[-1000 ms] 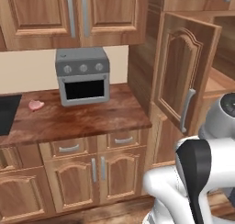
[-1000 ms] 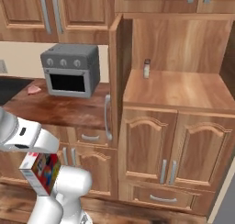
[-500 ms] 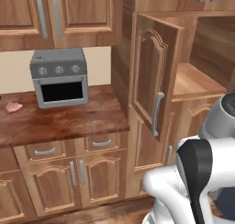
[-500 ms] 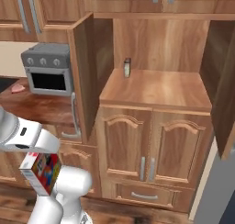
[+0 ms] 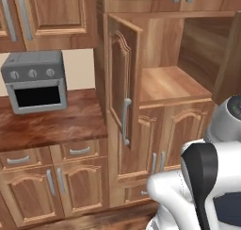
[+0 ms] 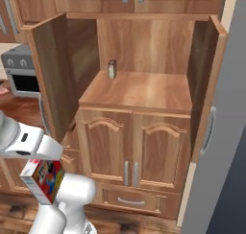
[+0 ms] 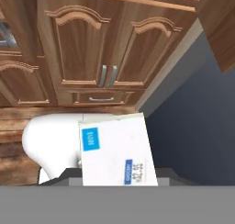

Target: Pick the cereal and honey bottle from the counter and place them in the cabinets closest to them.

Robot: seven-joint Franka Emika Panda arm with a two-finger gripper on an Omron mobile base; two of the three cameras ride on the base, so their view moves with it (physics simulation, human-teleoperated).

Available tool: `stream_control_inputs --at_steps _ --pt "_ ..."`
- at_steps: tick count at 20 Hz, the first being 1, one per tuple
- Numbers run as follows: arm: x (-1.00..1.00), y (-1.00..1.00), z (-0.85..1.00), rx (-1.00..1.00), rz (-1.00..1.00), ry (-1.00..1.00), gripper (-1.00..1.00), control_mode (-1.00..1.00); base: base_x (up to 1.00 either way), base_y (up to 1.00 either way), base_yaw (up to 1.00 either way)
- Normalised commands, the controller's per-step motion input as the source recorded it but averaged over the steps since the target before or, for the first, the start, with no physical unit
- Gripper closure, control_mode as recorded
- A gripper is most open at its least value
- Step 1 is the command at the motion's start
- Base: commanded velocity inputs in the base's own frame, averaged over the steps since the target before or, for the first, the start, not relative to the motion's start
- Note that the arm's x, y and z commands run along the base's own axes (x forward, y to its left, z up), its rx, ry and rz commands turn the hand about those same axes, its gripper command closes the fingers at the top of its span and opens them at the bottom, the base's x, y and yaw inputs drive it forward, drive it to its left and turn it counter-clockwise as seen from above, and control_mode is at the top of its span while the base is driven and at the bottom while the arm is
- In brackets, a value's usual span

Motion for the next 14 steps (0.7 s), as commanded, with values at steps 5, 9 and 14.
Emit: stream_control_inputs --at_steps 5,9,14 --pt "0.00 0.00 0.00 0.00 0.00 0.00 1.00 1.00 -0.04 -0.56 0.00" --pt "0.00 0.00 0.00 0.00 0.00 0.00 1.00 1.00 -0.13 -0.45 0.00" --pt "0.00 0.00 0.00 0.00 0.00 0.00 1.00 1.00 -0.15 -0.37 0.00"
